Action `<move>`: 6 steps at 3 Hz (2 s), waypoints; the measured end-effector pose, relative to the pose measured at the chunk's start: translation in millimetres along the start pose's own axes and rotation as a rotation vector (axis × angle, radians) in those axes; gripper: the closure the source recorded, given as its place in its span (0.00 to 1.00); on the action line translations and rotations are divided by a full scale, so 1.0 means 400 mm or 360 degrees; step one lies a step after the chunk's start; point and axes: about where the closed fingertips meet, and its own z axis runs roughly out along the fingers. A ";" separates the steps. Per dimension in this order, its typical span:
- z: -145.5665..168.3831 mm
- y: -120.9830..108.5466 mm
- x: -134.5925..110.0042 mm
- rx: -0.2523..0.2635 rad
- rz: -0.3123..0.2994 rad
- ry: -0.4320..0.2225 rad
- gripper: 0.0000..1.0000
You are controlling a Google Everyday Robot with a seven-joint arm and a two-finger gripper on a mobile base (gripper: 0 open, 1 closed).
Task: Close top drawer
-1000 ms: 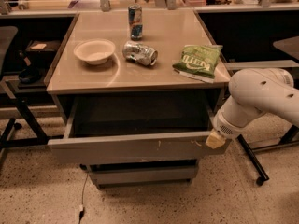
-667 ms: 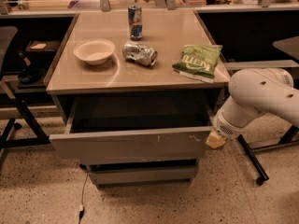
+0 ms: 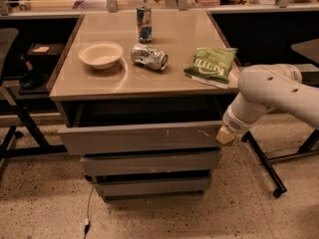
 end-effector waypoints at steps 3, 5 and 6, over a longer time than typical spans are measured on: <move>0.034 -0.135 -0.075 0.0138 0.0147 -0.0075 1.00; 0.035 -0.152 -0.081 0.0156 0.0153 -0.0076 1.00; -0.006 -0.124 -0.008 0.0056 0.0186 -0.0022 1.00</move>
Offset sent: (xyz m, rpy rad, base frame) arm 0.1394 -0.0146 0.0072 -0.0020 -0.1822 -0.1898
